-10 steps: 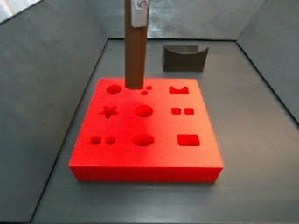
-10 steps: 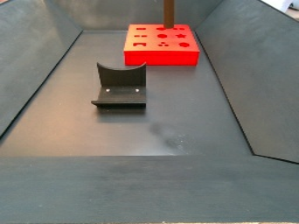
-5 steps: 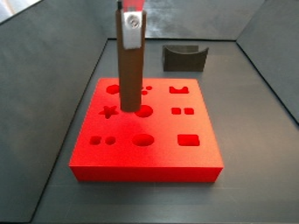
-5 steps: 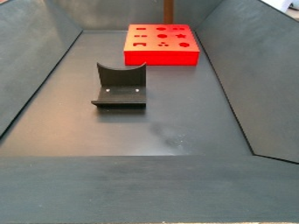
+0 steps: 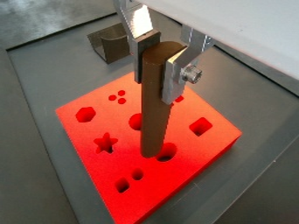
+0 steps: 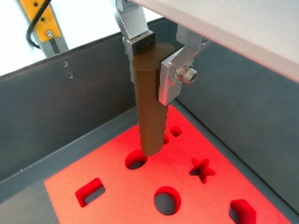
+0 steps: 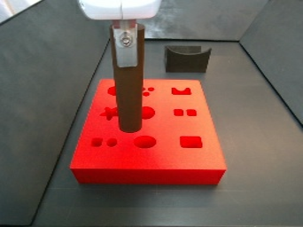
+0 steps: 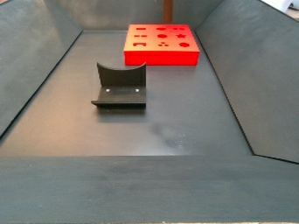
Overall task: Pick up the oval object. Move up. Place the oval object on the fixture. Regrasp the oval object. Move to above the board. Insert the oval object.
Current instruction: Insert the oval object.
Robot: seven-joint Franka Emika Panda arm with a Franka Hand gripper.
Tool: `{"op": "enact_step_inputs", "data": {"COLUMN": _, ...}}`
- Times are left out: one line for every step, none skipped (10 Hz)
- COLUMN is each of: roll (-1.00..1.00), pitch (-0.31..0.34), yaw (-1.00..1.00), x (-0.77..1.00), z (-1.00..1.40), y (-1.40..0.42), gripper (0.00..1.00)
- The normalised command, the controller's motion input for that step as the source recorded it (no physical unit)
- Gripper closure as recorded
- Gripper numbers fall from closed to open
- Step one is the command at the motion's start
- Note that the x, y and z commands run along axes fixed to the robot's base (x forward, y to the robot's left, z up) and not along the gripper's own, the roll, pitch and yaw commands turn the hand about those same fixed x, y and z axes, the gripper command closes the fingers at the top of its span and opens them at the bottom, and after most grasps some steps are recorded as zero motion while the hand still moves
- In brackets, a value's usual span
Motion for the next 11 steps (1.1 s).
{"op": "enact_step_inputs", "data": {"roll": 0.13, "pitch": -0.106, "yaw": -0.61, "x": 0.26, "z": -0.58, "y": -0.43, "gripper": 1.0}}
{"op": "enact_step_inputs", "data": {"roll": 0.09, "pitch": -0.064, "yaw": -0.42, "x": 0.13, "z": -0.33, "y": -0.27, "gripper": 1.0}}
{"op": "enact_step_inputs", "data": {"roll": 0.0, "pitch": 0.0, "yaw": 0.0, "x": 0.0, "z": -0.04, "y": 0.0, "gripper": 1.0}}
{"op": "enact_step_inputs", "data": {"roll": 0.0, "pitch": 0.0, "yaw": 0.0, "x": 0.0, "z": -0.03, "y": 0.0, "gripper": 1.0}}
{"op": "enact_step_inputs", "data": {"roll": 0.0, "pitch": 0.0, "yaw": -0.09, "x": 0.28, "z": -0.05, "y": 0.04, "gripper": 1.0}}
{"op": "enact_step_inputs", "data": {"roll": 0.0, "pitch": 0.02, "yaw": -0.11, "x": 0.26, "z": -0.03, "y": 0.19, "gripper": 1.0}}
{"op": "enact_step_inputs", "data": {"roll": 0.0, "pitch": 0.024, "yaw": -0.03, "x": 0.17, "z": -0.03, "y": 0.17, "gripper": 1.0}}
{"op": "enact_step_inputs", "data": {"roll": 0.0, "pitch": 0.016, "yaw": -0.1, "x": 0.15, "z": 0.0, "y": 0.0, "gripper": 1.0}}
{"op": "enact_step_inputs", "data": {"roll": 0.01, "pitch": 0.0, "yaw": -0.12, "x": 0.06, "z": -0.07, "y": 0.0, "gripper": 1.0}}
{"op": "enact_step_inputs", "data": {"roll": 0.01, "pitch": 0.0, "yaw": -0.1, "x": 0.02, "z": -0.16, "y": 0.0, "gripper": 1.0}}
{"op": "enact_step_inputs", "data": {"roll": 0.0, "pitch": 0.0, "yaw": -0.07, "x": 0.09, "z": 0.0, "y": -0.02, "gripper": 1.0}}
